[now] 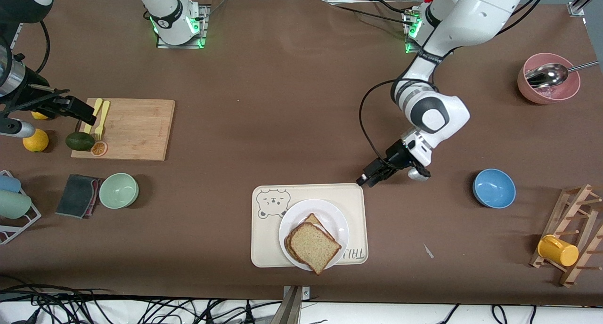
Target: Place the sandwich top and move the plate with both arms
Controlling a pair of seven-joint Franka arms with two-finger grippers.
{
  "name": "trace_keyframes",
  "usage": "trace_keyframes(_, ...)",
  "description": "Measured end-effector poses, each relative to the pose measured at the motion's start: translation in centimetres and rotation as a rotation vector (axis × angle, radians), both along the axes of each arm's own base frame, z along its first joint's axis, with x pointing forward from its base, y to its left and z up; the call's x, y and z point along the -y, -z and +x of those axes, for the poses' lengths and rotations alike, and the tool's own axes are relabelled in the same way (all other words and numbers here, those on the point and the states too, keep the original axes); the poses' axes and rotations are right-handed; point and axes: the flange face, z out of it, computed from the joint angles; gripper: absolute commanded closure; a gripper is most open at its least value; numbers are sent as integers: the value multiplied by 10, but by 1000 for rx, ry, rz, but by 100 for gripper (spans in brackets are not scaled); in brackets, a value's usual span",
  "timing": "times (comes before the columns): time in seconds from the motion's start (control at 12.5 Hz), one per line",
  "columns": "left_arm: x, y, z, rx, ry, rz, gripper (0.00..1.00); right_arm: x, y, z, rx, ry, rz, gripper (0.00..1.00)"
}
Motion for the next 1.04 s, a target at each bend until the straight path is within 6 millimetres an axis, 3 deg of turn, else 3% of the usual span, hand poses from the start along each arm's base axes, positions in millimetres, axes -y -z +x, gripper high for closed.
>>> trace_keyframes(0.32,-22,-25,13,56,72,-61,15,0,0,0,0,0,0,0)
trace_keyframes(0.56,-42,-43,24,-16,111,-56,15,-2,0,0,1,5,30,0)
trace_keyframes(0.8,-61,-82,41,-148,188,16,14,5,0,0,-2,28,75,0)
trace_keyframes(1.04,-66,-112,44,-204,204,132,7,6,0,0,-2,30,76,0)
